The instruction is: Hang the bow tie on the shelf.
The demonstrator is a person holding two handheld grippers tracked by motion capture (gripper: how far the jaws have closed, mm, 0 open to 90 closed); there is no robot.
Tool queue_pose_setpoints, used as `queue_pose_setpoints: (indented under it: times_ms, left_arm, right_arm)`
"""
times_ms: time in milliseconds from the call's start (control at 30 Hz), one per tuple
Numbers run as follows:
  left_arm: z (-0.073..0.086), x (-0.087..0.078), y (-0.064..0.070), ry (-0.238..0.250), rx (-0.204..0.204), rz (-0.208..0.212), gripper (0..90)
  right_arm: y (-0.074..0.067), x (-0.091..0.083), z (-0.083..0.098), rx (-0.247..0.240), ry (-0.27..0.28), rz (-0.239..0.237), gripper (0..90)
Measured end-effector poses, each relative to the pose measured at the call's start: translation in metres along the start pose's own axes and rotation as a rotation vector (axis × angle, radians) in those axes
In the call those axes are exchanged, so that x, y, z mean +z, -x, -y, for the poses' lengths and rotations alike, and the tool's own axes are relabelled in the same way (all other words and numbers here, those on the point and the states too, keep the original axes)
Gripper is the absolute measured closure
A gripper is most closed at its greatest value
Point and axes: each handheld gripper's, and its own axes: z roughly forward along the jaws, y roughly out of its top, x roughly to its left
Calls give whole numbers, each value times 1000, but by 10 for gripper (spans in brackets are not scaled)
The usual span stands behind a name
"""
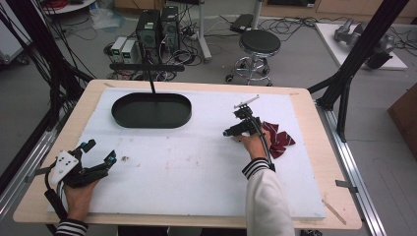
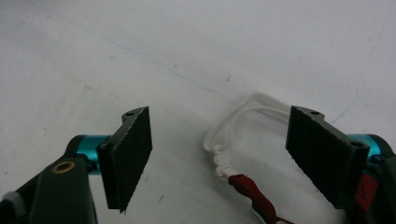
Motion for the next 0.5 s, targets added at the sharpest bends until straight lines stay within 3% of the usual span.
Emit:
queue_pose_setpoints:
  times_ms: [233, 500]
  left_arm:
    - [0, 0, 0, 1, 1, -1, 167]
    - [0, 0, 0, 2, 0, 0, 167]
  right_arm:
    - [-1, 5, 0, 9, -19, -7, 261]
    - [-4, 11, 1, -19, -40, 36, 349]
